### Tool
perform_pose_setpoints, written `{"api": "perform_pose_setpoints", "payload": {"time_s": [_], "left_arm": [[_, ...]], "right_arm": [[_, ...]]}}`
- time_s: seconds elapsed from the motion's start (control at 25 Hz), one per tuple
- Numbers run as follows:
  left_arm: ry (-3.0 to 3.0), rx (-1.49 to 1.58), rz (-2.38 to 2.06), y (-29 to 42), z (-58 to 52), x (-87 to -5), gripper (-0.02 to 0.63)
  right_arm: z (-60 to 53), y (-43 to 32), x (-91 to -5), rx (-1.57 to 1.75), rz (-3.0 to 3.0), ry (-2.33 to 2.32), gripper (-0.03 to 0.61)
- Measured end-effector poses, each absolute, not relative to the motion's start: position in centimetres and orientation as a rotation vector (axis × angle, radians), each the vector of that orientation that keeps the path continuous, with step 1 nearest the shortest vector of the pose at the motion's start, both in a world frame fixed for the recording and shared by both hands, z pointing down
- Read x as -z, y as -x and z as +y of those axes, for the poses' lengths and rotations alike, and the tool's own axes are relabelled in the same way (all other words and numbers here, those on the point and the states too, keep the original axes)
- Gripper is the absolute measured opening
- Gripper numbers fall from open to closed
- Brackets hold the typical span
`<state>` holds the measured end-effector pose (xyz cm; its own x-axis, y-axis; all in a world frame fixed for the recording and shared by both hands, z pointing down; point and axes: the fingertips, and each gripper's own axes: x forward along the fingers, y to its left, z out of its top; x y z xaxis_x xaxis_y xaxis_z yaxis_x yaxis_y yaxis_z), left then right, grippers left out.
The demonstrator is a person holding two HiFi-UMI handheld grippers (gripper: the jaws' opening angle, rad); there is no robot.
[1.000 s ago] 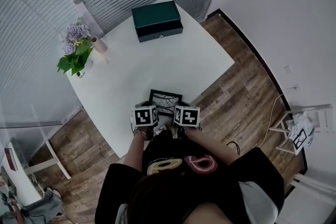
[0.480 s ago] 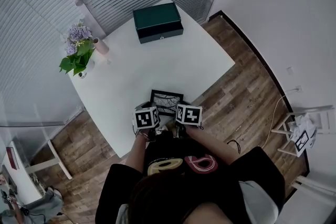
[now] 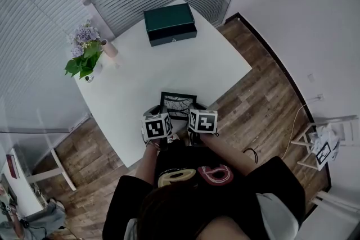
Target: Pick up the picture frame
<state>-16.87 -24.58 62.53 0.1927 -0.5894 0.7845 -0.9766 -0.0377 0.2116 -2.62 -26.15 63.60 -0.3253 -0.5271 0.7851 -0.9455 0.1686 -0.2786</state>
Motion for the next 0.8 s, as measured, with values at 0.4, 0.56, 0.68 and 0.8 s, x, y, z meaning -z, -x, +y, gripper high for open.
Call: {"api": "perform_pose_setpoints", "payload": {"time_s": [0.4,0.56,0.68,0.8], "left_arm": [[-1.744,-0.577,-1.563,17.4,-25.5,-59.8,0.080],[-1.759,-0.527,-1.593,17.8,-26.0,-58.5,0.080],[-1.787,-0.515,-1.640,18.1,-26.5,-57.1,0.078],[-1.807,-0.500,-1.677,18.4,-26.8,-55.8,0.078]], "right_arm": [[-28.0,3.5,-60.9,-0.956,-2.061,-1.348,0.078],[-28.8,3.9,-58.8,-0.861,-2.109,-1.352,0.078],[-29.7,4.3,-57.6,-0.846,-2.159,-1.344,0.078],[-30.2,4.6,-56.5,-0.818,-2.207,-1.341,0.078]]}}
